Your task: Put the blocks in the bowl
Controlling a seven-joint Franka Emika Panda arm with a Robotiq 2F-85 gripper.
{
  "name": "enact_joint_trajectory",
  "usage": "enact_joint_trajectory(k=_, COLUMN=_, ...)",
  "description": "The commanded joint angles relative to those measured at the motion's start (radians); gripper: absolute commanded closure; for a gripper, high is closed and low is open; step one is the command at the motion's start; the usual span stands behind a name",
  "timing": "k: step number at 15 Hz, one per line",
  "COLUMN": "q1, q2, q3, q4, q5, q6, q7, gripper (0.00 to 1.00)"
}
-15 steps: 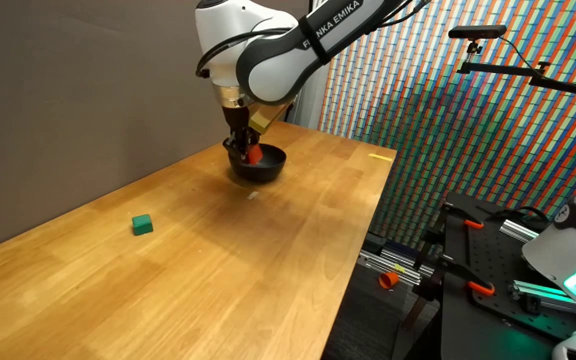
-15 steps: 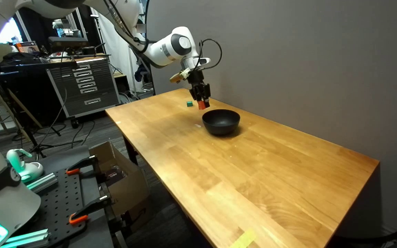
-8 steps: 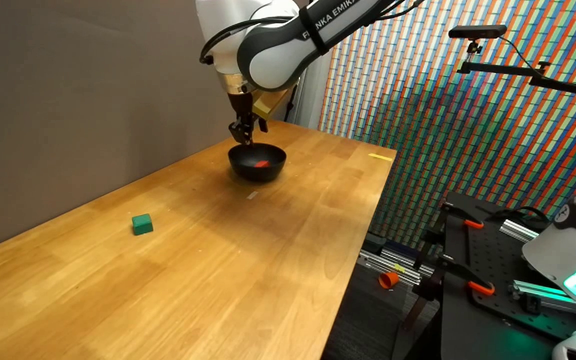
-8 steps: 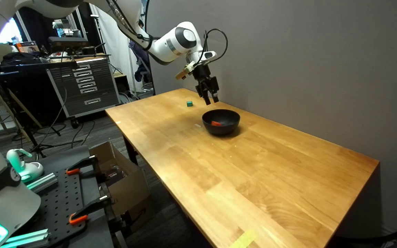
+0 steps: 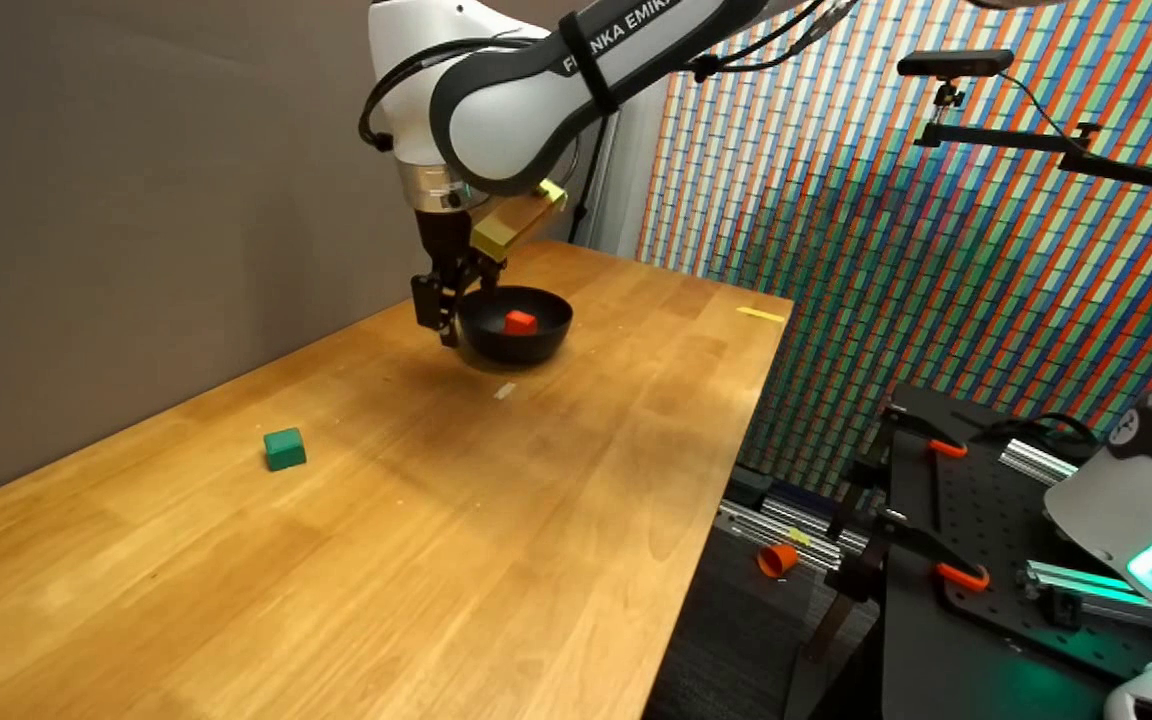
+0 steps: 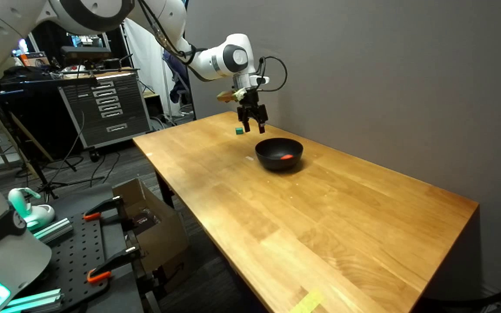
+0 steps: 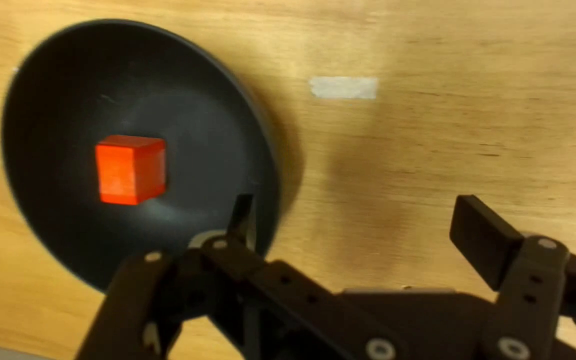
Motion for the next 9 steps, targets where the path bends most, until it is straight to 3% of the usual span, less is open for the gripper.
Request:
enact_joint_trajectory(k=1, q1=-0.016, q2=0.113, q3=0.068, q4=0.163, q5=0.083, q6=-0.009, q7=-0.116, gripper=0.0)
enact_joint_trajectory(k=9, q1=0.027, q2=0.336, q3=0.163, q4=0.479, q5=0.108, q6=-0.067, q7=-0.332, gripper=0.0)
